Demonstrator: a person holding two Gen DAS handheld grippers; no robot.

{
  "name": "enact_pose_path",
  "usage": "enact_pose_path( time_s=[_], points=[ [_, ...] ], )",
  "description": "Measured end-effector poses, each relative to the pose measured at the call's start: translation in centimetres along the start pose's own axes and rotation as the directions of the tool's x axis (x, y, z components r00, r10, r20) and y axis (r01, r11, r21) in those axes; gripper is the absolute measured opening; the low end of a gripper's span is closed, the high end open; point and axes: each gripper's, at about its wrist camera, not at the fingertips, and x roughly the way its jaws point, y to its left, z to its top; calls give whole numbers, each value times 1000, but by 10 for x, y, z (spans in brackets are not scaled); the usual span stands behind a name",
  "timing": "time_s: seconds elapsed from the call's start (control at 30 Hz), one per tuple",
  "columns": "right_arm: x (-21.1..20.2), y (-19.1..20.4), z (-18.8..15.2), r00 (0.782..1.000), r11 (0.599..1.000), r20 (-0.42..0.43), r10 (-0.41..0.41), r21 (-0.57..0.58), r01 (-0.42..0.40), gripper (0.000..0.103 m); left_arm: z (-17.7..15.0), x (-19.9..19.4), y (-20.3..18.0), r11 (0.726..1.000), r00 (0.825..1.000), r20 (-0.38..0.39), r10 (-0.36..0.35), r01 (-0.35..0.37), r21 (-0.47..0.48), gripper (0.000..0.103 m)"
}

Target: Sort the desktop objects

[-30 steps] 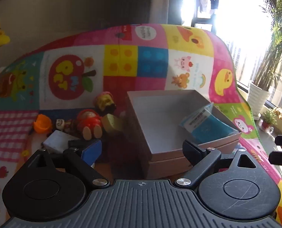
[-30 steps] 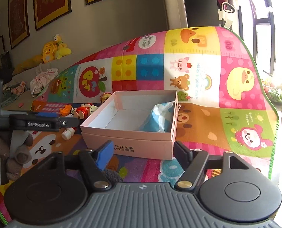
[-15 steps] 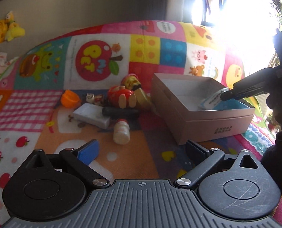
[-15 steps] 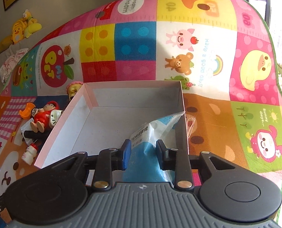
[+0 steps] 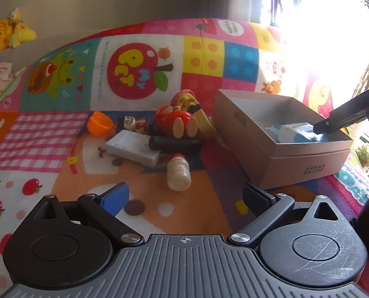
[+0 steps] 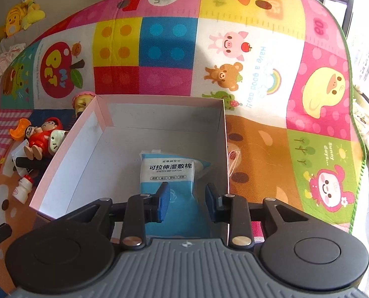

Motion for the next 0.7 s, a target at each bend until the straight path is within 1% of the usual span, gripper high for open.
enact_pose_path(
  time_s=[0.07,0.13,0.17,0.2,0.27,0.3,0.33,0.37,0.4,0.47,0.53,0.63,0.7],
  points=[
    [-15,4,3,999,1000,36,22,-14,-22,31,8,11,1,1000,1000,0,17,-17,12,100],
    [-29,14,9,995,997,67,71,-27,-69,31,14,27,0,999,999,-19,48,-47,14,100],
    [-34,20,11,992,995,73,100,-36,-97,31,17,35,0,998,998,-31,54,-54,15,96],
    [-38,30,15,988,990,74,137,-48,-134,32,18,42,-2,998,997,-42,60,-60,20,83],
    [-41,50,20,978,978,67,199,-77,-194,44,20,53,-3,998,996,-58,64,-63,31,68],
    [-40,64,23,971,970,62,231,-99,-224,47,19,55,-4,997,996,-59,68,-66,30,66],
    [-38,80,27,965,961,58,255,-123,-247,55,18,57,-4,997,996,-58,72,-71,32,64],
    [-36,92,30,961,954,53,271,-145,-262,58,17,56,-3,997,996,-55,72,-71,35,45],
    [-31,110,34,957,945,45,287,-174,-276,59,16,55,-2,997,996,-55,71,-69,36,31],
    [-15,140,43,951,930,15,308,-217,-298,61,14,45,1,998,998,-40,53,-52,22,29],
    [6,165,51,951,923,-17,308,-239,-303,61,9,31,1,1000,1000,-25,19,-18,26,29],
    [42,192,60,961,933,-54,272,-229,-277,61,-2,9,-1,998,998,-23,-57,57,34,29],
    [66,203,62,972,950,-59,226,-209,-234,61,-12,-3,-3,994,994,-34,-102,103,36,31]
  ],
)
